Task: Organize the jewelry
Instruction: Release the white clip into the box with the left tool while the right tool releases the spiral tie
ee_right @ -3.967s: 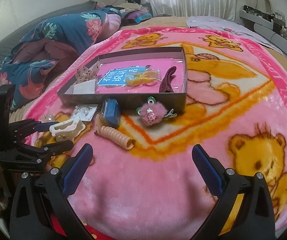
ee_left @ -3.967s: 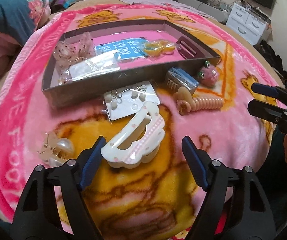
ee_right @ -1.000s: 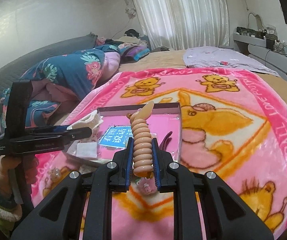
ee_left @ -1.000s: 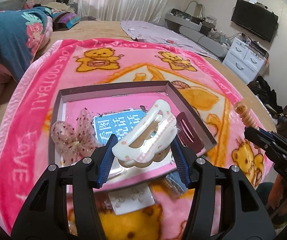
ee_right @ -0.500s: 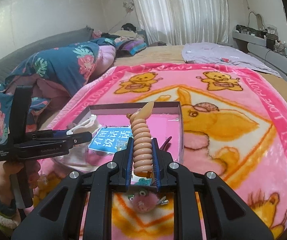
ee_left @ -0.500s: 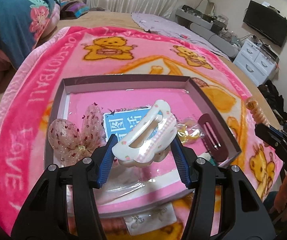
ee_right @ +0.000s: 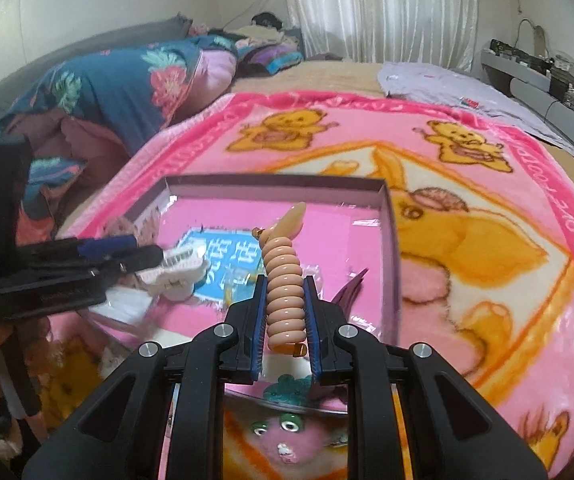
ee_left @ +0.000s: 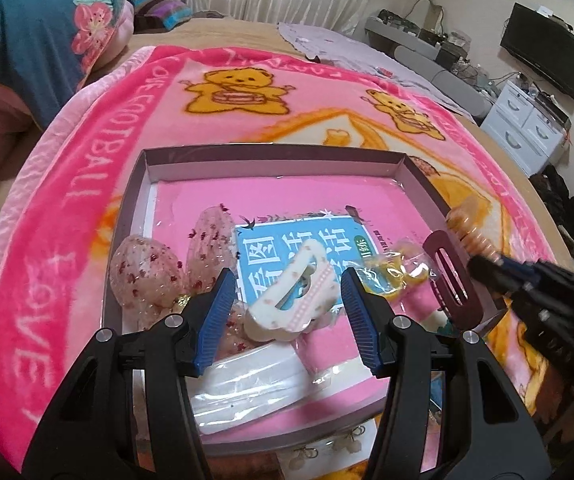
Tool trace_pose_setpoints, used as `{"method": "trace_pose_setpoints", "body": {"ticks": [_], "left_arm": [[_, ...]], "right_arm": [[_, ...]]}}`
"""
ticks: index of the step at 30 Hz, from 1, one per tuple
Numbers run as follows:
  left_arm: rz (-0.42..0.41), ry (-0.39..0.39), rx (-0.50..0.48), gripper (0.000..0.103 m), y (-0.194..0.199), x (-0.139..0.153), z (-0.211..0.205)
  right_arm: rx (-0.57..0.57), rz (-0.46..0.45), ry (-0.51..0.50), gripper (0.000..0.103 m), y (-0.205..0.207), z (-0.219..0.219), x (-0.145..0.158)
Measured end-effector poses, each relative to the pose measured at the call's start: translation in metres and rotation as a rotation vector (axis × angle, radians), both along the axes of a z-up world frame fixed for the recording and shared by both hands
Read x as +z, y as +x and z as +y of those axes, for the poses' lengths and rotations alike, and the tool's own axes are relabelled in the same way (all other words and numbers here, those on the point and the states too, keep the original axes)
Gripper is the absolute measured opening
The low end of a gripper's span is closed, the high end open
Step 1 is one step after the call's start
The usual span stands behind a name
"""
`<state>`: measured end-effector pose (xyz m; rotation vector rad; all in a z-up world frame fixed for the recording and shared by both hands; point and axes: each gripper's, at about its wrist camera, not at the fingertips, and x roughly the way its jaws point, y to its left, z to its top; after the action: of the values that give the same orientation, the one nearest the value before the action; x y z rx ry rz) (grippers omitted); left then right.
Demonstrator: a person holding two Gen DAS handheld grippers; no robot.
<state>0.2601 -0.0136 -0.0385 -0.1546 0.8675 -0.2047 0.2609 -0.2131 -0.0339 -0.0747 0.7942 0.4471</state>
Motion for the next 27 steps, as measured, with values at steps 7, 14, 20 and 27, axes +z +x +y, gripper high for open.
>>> {"method": "trace_pose_setpoints", "body": {"ticks": [7,14,20,27], "left_arm": [[0.005,-0.01,0.013,0.047,-0.004,0.005,0.006],[-0.005,-0.018,0.025,0.047,-0.008,0.011,0.011],[-0.015,-0.02,0.032,0.047,-0.011,0.017,0.015],[-0.04,-0.029,0.042,0.052,-0.016,0.029,0.021]], "right_arm": [[0.07,0.035,-0.071,0.017,-0.006,0.022,-0.018],[0.085,0.067,-0.074,0.017,-0.009,0.025,-0.026],[0.087,0.065,-0.04,0.032,-0.014,0.022,-0.02],[0.074,0.03,0.019,0.052,-0.024,0.01,-0.005]]}}
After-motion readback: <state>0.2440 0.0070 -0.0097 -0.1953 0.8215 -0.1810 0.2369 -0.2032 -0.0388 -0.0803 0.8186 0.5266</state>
